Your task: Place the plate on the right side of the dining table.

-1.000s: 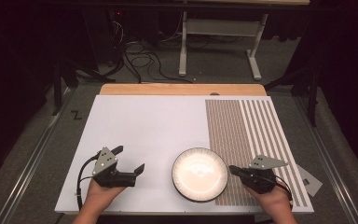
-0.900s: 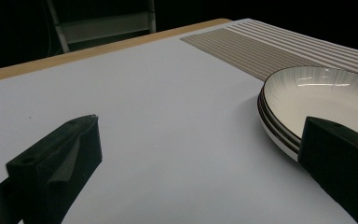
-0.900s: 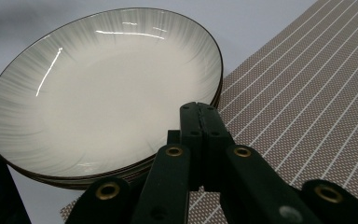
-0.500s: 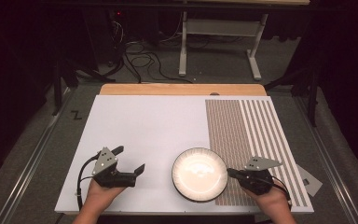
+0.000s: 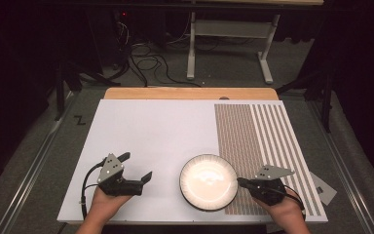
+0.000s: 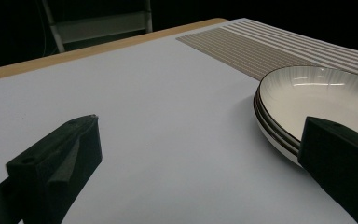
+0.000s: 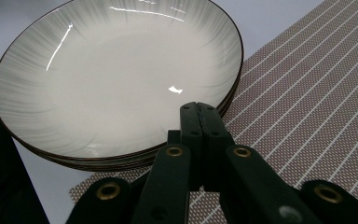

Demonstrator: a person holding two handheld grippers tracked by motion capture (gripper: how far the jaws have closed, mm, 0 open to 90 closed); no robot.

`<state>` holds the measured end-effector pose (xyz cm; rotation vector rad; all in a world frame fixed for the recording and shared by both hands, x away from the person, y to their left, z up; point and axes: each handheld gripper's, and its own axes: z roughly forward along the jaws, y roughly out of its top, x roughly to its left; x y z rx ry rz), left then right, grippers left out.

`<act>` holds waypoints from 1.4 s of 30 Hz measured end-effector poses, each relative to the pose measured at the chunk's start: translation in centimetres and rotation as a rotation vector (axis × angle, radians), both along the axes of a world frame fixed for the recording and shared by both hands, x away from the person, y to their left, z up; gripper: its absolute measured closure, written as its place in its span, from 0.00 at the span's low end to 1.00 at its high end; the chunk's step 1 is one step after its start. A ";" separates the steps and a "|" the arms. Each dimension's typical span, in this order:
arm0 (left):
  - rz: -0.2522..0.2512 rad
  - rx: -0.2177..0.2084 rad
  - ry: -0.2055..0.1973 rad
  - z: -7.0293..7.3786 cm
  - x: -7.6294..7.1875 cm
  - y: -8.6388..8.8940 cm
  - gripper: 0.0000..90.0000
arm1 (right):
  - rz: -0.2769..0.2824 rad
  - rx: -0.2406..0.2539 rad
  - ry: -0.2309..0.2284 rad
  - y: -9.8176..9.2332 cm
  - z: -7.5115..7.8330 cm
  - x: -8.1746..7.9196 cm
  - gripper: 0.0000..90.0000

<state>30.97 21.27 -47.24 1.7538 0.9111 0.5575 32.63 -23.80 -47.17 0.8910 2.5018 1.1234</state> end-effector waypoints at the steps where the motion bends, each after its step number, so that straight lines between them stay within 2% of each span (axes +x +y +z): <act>1: 0.000 0.000 0.000 0.0 0.0 0.0 0.00 | 0.001 -0.001 0.001 0.0 0.0 0.0 1.00; 17: -0.007 0.005 0.002 -0.1 0.1 -0.1 0.00 | 0.019 -0.011 0.011 0.2 0.1 -0.1 1.00; 19: -0.010 0.007 0.004 -0.1 0.1 -0.2 0.00 | 0.019 -0.026 0.015 0.5 0.0 -0.1 1.00; 26: -0.009 0.000 0.003 0.0 0.1 -0.1 0.00 | 0.007 -0.006 0.017 0.5 0.0 0.2 1.00; 42: -0.014 0.008 0.002 0.0 0.0 -0.2 0.00 | 0.015 -0.023 0.017 1.2 -0.1 0.3 1.00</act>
